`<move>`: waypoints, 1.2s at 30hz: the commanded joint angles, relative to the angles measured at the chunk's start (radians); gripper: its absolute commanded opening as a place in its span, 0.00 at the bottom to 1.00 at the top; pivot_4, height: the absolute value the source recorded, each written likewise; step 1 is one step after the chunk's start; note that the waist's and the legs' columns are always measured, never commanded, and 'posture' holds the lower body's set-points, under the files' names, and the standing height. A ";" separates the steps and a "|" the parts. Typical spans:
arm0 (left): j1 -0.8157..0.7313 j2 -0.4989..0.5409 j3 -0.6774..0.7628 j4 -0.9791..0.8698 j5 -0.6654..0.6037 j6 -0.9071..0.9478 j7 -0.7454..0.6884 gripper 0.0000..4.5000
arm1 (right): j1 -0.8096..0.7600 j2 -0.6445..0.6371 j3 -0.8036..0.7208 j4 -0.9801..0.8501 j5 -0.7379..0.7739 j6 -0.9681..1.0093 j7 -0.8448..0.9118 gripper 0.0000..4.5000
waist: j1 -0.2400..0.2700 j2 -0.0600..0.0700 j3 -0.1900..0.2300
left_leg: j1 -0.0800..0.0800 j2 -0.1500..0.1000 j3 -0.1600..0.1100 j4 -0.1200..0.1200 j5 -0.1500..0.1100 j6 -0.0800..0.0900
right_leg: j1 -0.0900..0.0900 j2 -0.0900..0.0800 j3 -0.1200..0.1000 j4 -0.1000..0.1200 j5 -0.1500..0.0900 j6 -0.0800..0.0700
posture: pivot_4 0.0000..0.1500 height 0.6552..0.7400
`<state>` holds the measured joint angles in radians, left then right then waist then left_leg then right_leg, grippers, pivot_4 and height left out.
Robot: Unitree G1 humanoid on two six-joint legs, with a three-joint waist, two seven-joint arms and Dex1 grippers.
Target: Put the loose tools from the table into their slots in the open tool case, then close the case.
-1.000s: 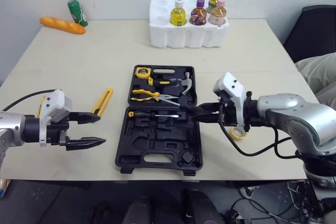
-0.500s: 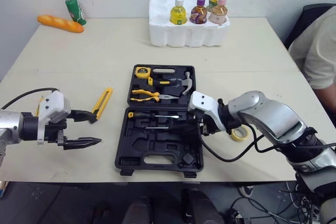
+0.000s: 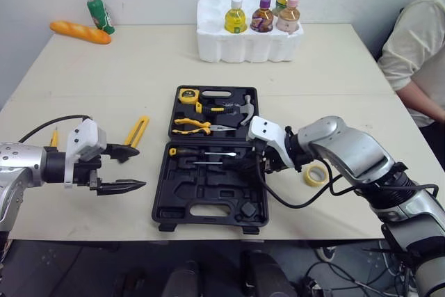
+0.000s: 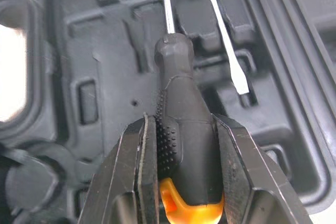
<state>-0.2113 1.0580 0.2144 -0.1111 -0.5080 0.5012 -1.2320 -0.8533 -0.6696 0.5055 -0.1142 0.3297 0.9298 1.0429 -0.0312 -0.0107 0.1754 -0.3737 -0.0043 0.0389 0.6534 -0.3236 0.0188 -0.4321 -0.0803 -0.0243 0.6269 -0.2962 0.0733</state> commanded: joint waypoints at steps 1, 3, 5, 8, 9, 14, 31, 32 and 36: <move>-0.016 -0.002 0.010 -0.025 -0.005 -0.003 0.008 1.00 | -0.023 0.014 -0.001 0.001 -0.034 -0.026 0.005 0.24 | 0.001 0.000 0.000 | 0.000 0.000 0.000 0.000 0.000 0.000 | 0.000 0.000 0.000 0.000 0.000 0.000 | 1.00 0.96; -0.019 -0.006 0.008 -0.024 -0.004 -0.004 0.010 1.00 | -0.023 0.016 0.005 0.004 -0.051 -0.038 0.010 0.24 | 0.001 0.000 0.000 | 0.000 0.000 0.000 0.000 0.000 0.000 | 0.000 0.000 0.000 0.000 0.000 0.000 | 1.00 0.96; -0.022 -0.010 0.005 -0.024 -0.002 -0.005 0.014 1.00 | -0.023 0.019 -0.001 -0.007 -0.048 -0.032 0.022 0.35 | 0.001 0.000 0.000 | 0.000 0.000 0.000 0.001 0.000 0.000 | 0.000 0.000 0.000 0.000 0.000 0.000 | 1.00 0.96; -0.022 -0.018 0.007 -0.028 -0.003 -0.004 0.018 1.00 | -0.031 0.023 -0.047 -0.058 -0.008 0.000 0.036 0.66 | 0.001 0.000 0.000 | 0.000 0.000 0.000 0.001 0.000 0.000 | 0.000 0.000 0.000 0.000 0.000 0.000 | 1.00 0.96; -0.022 -0.020 0.008 -0.030 -0.006 -0.003 0.017 1.00 | -0.031 0.021 -0.068 -0.084 0.001 0.003 0.032 0.77 | 0.001 0.000 0.000 | 0.000 0.000 0.000 0.001 0.000 0.000 | 0.000 0.000 0.000 0.000 0.000 0.000 | 1.00 0.96; -0.028 -0.029 0.007 -0.031 -0.014 0.001 0.019 1.00 | 0.019 0.086 -0.166 -0.113 0.029 -0.051 -0.037 0.98 | 0.001 0.000 0.000 | 0.000 0.000 0.000 0.000 0.002 -0.003 | 0.000 0.000 0.000 0.000 0.000 0.000 | 1.00 0.96; -0.102 -0.053 -0.041 0.000 -0.002 -0.009 0.007 1.00 | 0.198 0.218 -0.062 0.157 -0.171 -0.321 -0.089 0.01 | -0.001 -0.001 -0.001 | 0.001 0.000 0.001 0.002 0.002 -0.004 | 0.002 0.001 0.000 0.003 0.001 0.001 | 1.00 0.96; -0.104 -0.054 -0.042 0.001 -0.001 -0.009 0.008 1.00 | 0.203 0.209 -0.030 0.170 -0.208 -0.321 -0.098 0.01 | -0.001 -0.002 -0.001 | 0.002 0.000 0.001 0.002 0.002 -0.004 | 0.003 0.001 0.000 0.002 0.001 0.001 | 1.00 0.96; -0.107 -0.059 -0.047 -0.001 -0.002 -0.010 0.011 1.00 | 0.230 0.184 0.049 0.194 -0.276 -0.288 -0.093 0.01 | 0.000 -0.004 -0.006 | 0.006 0.000 0.000 0.003 0.001 -0.002 | 0.006 0.001 0.001 0.002 0.001 0.001 | 1.00 0.96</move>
<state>-0.3058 0.9983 0.1548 -0.1052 -0.5066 0.5011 -1.2171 -0.6910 -0.4515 0.4674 0.0011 0.1299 0.5697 0.9527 -0.0310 -0.0150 0.1691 -0.3666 -0.0042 0.0387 0.6560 -0.3236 0.0189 -0.4251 -0.0795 -0.0238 0.6288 -0.2956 0.0745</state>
